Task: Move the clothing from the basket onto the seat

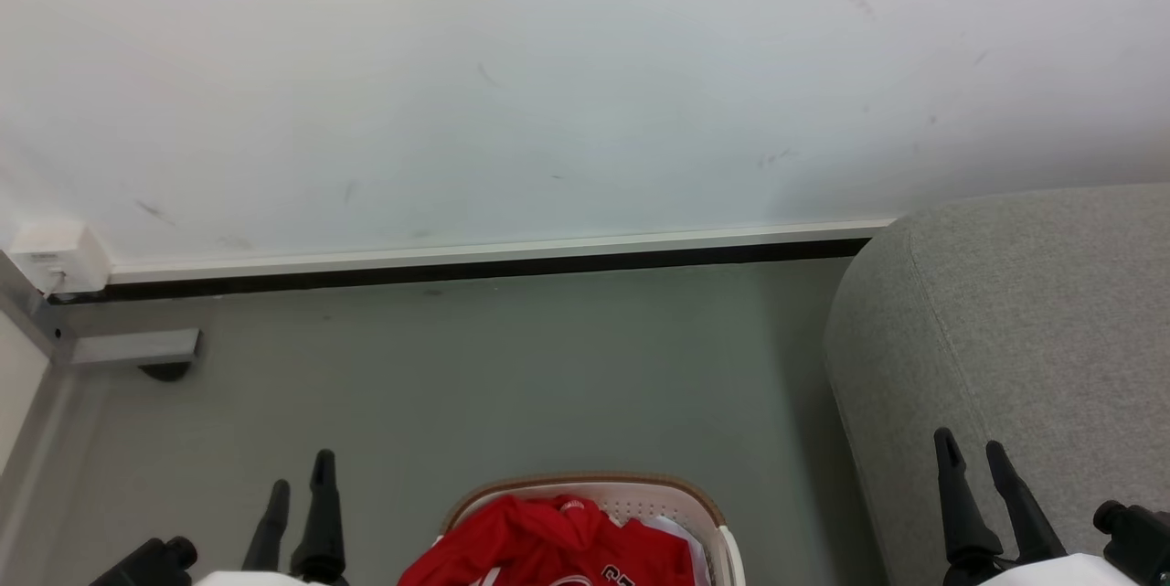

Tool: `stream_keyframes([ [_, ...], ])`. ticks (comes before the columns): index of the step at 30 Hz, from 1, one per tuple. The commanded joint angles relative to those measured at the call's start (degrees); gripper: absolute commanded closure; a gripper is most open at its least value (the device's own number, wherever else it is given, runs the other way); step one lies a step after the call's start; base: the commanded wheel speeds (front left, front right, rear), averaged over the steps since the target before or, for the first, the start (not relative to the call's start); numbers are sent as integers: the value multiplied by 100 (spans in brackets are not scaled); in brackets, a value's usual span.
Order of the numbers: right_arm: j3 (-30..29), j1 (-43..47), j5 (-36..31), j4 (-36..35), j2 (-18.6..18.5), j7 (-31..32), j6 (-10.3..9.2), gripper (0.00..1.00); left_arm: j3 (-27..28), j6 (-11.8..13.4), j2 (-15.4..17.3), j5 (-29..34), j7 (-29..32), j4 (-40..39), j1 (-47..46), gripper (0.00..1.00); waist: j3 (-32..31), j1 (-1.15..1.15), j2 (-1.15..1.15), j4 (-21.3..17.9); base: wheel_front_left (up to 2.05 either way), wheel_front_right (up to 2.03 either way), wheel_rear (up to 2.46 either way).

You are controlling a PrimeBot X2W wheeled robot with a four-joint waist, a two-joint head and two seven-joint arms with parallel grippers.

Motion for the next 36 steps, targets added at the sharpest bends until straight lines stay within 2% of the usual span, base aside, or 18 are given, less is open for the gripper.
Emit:
stream_keyframes([
  [1,6,-23,-198,-50,-46,-58,-5,0,-7,20,72,240,-71,-69,-2,0,1,0,0,2,0,0,0],
  [14,15,77,-1104,-35,-32,-271,-6,0,-204,191,223,1222,-282,-177,104,0,13,0,0,24,0,0,0],
  [27,-129,159,-1672,-12,36,-453,-7,0,-366,137,279,1853,-469,-280,201,0,11,0,0,26,0,0,0],
  [36,-200,204,-2024,36,71,-570,-8,0,-383,-70,237,2215,-580,-206,270,0,0,0,0,28,0,0,0],
])
